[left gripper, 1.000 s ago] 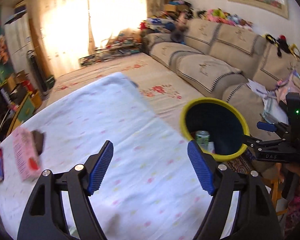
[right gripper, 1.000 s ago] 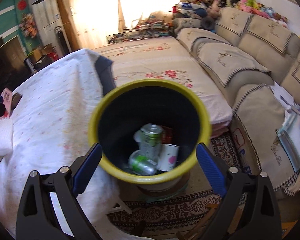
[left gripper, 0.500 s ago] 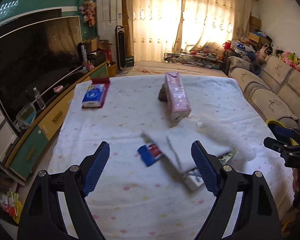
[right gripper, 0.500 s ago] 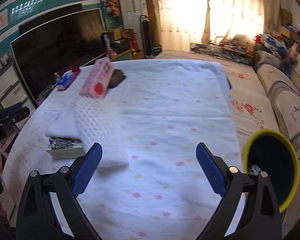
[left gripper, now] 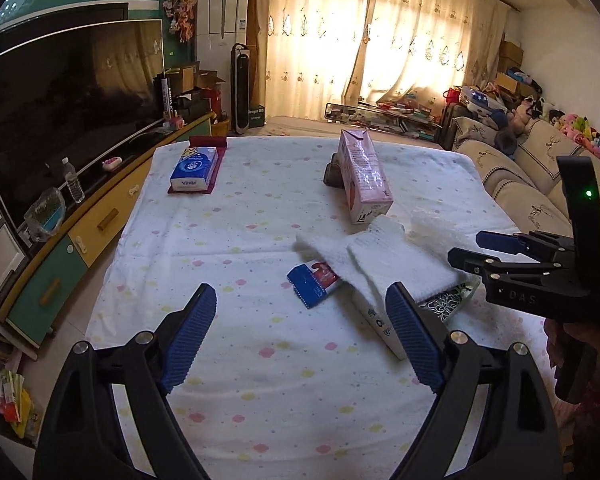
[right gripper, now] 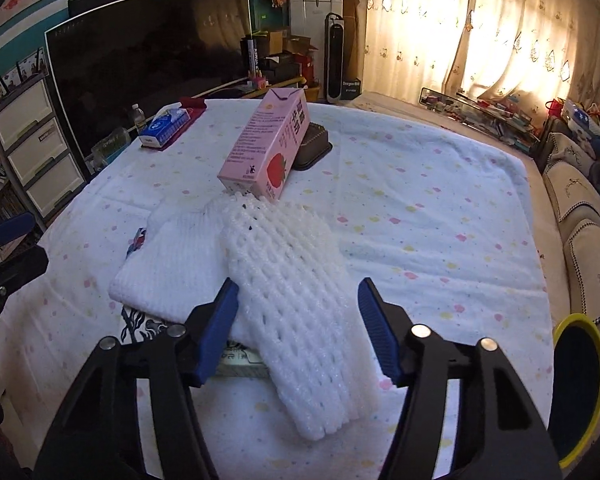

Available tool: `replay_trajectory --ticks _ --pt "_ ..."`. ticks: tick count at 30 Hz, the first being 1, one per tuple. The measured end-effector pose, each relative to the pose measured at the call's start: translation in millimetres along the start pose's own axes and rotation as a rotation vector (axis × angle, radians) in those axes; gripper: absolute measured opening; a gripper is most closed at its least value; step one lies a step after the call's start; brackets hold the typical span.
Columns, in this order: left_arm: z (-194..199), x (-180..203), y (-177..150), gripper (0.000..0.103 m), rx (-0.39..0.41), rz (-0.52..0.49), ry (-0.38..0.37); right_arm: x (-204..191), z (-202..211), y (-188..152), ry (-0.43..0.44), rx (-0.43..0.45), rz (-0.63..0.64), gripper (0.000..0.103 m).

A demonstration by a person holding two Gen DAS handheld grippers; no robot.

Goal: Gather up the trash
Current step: 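Reach the right tool to the white foam net sleeve and grasp it, then carry the foam net over the yellow bin and open the right tool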

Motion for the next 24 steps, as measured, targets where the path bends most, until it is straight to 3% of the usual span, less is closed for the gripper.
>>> replay_trajectory --ticks 2,4,5,14,19,24 --pt "-1 2 -1 0.086 -0.003 -0.001 -0.004 0 0 1 0.002 0.008 -0.007 0.036" --pt "-2 3 -2 0.087 -0.006 0.001 -0.006 3 4 3 0.006 0.025 -0.02 0.016" --pt "-3 4 -2 0.087 -0.006 0.001 -0.007 6 7 4 0.009 0.036 -0.032 0.014" --pt "-2 15 -2 0.087 0.0 -0.016 -0.018 43 57 7 0.058 0.133 -0.159 0.012" --pt "-3 26 -2 0.088 -0.003 -0.037 -0.027 93 90 -4 -0.013 0.191 -0.245 0.012" --pt "-3 37 -3 0.088 -0.002 -0.055 -0.035 173 115 -34 -0.147 0.208 -0.379 0.012"
Point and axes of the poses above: each gripper's, at about its wrist camera, not at the fingertips, and z roughly against the way its jaws point, x to its right, y to its top, the point moved 9 cm from there along -z, roughly the way its jaws point, and after that the axes turned 1 degree about y, right-handed, at the moved point
